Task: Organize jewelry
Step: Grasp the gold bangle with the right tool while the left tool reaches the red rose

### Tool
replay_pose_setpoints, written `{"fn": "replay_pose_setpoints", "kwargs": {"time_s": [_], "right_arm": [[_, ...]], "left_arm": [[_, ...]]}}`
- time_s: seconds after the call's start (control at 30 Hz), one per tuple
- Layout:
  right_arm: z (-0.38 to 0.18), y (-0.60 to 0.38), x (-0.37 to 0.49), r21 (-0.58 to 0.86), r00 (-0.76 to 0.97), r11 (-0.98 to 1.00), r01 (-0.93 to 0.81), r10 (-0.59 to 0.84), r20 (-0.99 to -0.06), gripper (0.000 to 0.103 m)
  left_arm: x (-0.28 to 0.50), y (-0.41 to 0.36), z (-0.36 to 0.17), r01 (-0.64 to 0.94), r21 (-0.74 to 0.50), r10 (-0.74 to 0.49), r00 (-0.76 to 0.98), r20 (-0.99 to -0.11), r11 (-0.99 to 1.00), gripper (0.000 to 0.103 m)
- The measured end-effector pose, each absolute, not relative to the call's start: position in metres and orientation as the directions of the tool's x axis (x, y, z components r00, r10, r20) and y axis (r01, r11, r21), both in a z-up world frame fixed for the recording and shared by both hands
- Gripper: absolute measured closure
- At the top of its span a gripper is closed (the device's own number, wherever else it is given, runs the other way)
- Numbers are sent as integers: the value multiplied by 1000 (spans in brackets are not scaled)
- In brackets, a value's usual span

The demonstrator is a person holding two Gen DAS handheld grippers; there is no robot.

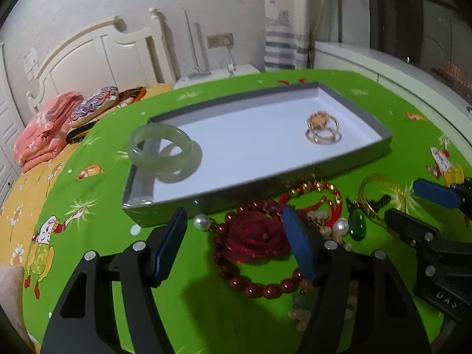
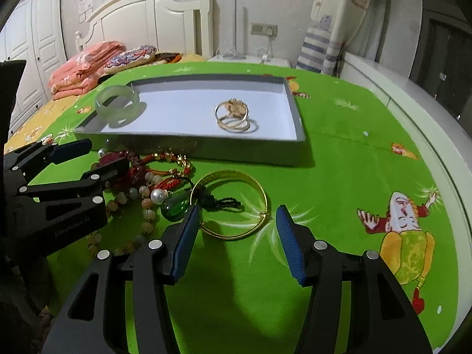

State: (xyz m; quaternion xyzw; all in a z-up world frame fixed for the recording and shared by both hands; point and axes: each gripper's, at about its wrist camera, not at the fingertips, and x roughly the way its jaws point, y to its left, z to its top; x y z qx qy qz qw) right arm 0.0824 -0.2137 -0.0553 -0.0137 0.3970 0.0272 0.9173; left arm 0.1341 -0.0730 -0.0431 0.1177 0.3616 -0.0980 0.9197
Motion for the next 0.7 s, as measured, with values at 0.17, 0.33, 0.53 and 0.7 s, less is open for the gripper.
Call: {"fn": "replay_pose_setpoints", "kwargs": {"time_s": [0.17,0.33,0.53,0.7], "right_arm": [[-54,-214,80,15,686,997,-76,63,-725,44],[-56,-214,83,12,669,997,-82,64,-741,41],[-61,-210,90,-7,643,996,-90,53,-764,42],[-61,-208,87,-25,661,995,-95,44,-749,52]], "left_arm": [[138,-68,-45,268,115,-110,699,-706,957,42],[136,-62,-45,266,88,-129,698,-704,960,43],[134,-64,-47,291,88,-144,688,-711,953,52],[130,-65,-46,321,75,-177,686,-706,944,68]]}}
